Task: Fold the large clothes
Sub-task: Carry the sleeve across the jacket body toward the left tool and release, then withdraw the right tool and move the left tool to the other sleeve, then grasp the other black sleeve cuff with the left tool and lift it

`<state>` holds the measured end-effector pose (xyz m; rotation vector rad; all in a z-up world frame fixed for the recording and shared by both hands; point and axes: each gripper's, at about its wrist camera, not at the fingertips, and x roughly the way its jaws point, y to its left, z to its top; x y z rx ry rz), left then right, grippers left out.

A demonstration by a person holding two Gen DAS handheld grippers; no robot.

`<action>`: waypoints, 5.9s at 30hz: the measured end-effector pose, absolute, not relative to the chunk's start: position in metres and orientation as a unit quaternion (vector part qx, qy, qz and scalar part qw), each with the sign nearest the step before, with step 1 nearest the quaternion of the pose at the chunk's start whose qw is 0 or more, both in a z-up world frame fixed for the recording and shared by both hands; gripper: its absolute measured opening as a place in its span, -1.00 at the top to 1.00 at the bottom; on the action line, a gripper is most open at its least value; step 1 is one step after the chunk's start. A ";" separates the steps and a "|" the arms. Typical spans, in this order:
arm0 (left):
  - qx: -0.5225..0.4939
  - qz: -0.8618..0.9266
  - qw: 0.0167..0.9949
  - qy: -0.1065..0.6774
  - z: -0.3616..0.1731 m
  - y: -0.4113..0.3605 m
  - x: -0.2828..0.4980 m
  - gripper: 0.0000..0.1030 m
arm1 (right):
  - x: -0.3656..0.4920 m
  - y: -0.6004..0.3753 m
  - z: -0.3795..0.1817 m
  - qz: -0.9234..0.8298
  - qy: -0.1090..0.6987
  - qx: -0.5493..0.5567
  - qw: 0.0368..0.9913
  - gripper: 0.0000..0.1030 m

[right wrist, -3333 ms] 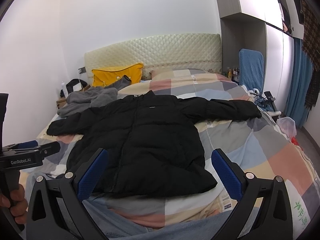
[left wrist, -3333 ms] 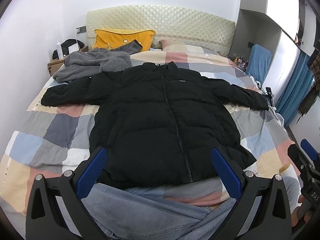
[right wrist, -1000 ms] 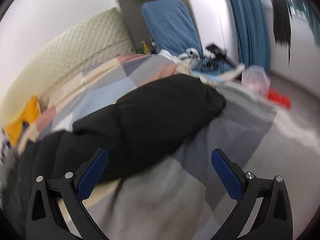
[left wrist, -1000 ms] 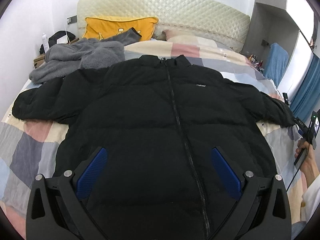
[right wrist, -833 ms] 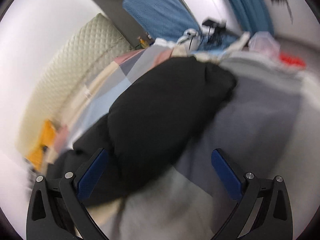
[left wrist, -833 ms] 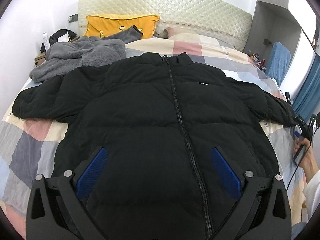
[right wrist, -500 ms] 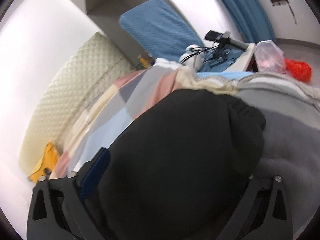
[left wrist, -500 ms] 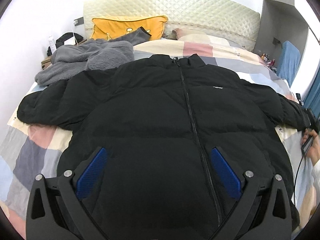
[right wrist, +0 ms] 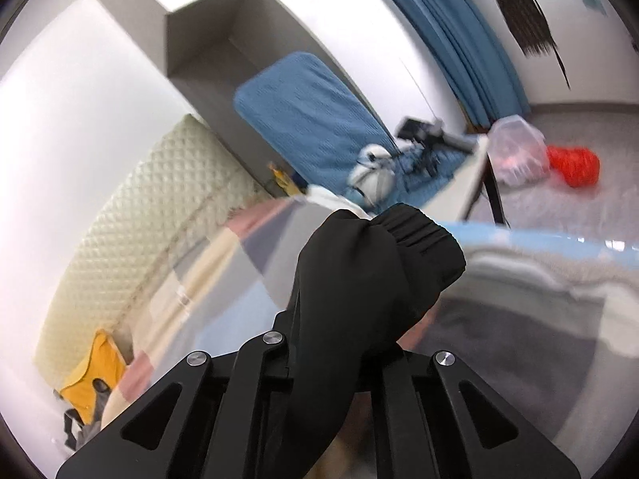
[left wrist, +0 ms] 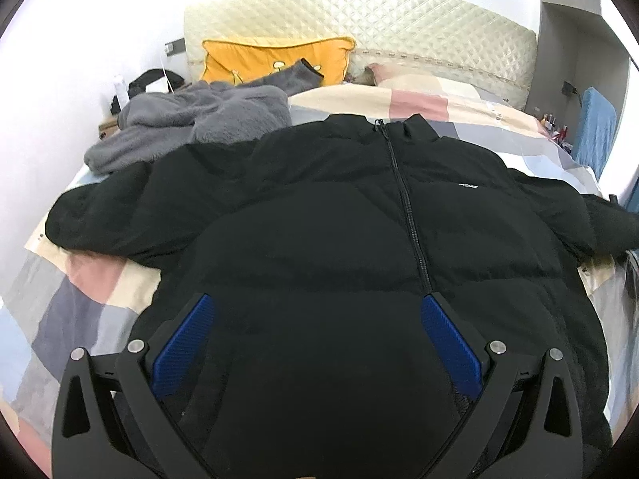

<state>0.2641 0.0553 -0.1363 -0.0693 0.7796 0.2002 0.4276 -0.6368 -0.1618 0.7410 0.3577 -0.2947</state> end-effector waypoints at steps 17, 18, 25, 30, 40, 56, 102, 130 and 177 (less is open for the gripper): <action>-0.040 0.093 0.940 0.327 -0.090 0.074 0.218 -1.00 | 0.390 -0.410 0.066 0.027 0.149 0.166 0.974 0.86; -0.038 0.097 0.940 0.324 -0.089 0.075 0.215 -1.00 | 0.387 -0.390 0.073 0.039 0.148 0.153 0.976 0.86; -0.047 0.093 0.944 0.314 -0.085 0.082 0.201 -1.00 | 0.381 -0.259 0.089 0.119 0.149 0.078 0.979 0.86; -0.057 0.081 0.942 0.322 -0.084 0.095 0.197 -1.00 | 0.382 -0.164 0.068 0.184 0.164 0.019 0.969 0.86; -0.050 0.081 0.940 0.327 -0.084 0.119 0.198 -1.00 | 0.393 -0.002 -0.037 0.303 0.234 -0.043 0.923 0.84; -0.098 0.086 0.929 0.346 -0.110 0.166 0.215 -1.00 | 0.395 0.102 -0.224 0.328 0.365 -0.112 0.864 0.66; -0.072 0.020 0.953 0.294 -0.065 0.068 0.159 -1.00 | 0.193 -0.193 -0.088 0.193 0.249 -0.001 0.949 -0.29; -0.037 -0.021 0.946 0.321 -0.107 0.032 0.153 -1.00 | 0.102 -0.233 -0.112 0.129 0.210 -0.001 0.969 -1.00; -0.185 0.187 0.892 0.366 -0.096 0.418 0.226 -1.00 | 0.113 -0.211 -0.125 0.118 0.216 -0.005 0.969 -1.00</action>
